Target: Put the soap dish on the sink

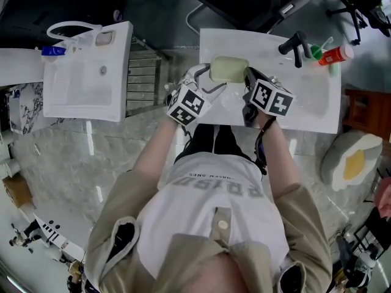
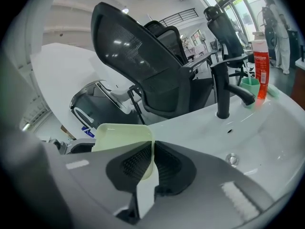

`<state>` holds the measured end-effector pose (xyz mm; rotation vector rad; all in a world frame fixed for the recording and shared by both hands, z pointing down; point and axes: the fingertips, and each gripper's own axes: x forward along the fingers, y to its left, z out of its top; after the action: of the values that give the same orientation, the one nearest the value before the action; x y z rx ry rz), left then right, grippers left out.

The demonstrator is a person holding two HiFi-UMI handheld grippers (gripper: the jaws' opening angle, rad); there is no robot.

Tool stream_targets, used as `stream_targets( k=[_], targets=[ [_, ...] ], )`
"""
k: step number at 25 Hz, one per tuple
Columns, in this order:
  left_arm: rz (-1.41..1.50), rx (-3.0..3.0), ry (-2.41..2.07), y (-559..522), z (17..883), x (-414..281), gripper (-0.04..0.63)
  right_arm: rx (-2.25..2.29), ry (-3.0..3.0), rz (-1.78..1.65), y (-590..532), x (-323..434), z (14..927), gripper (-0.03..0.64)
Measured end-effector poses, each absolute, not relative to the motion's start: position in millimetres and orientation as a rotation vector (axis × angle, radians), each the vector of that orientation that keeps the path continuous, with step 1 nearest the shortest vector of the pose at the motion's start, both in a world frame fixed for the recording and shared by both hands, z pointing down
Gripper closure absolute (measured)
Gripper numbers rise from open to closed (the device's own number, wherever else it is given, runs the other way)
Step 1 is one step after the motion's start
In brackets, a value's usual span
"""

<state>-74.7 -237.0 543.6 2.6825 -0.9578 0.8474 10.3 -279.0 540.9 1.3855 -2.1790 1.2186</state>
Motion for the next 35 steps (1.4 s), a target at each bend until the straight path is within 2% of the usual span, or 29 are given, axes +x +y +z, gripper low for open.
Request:
stream_targets(
  k=[8, 23, 35],
  targets=[
    [1.013, 2.738, -0.889, -244, 564, -80, 0.299, 1.383, -2.12, 1.169, -286, 2, 552, 0.598],
    [1.116, 2.692, -0.831, -291, 596, -85, 0.299, 1.341, -2.028, 1.045, -334, -5, 577, 0.598],
    [1.277, 2.574, -0.699, -318, 637, -87, 0.299, 1.306, -1.941, 1.082, -361, -6, 613, 0.6]
  ],
)
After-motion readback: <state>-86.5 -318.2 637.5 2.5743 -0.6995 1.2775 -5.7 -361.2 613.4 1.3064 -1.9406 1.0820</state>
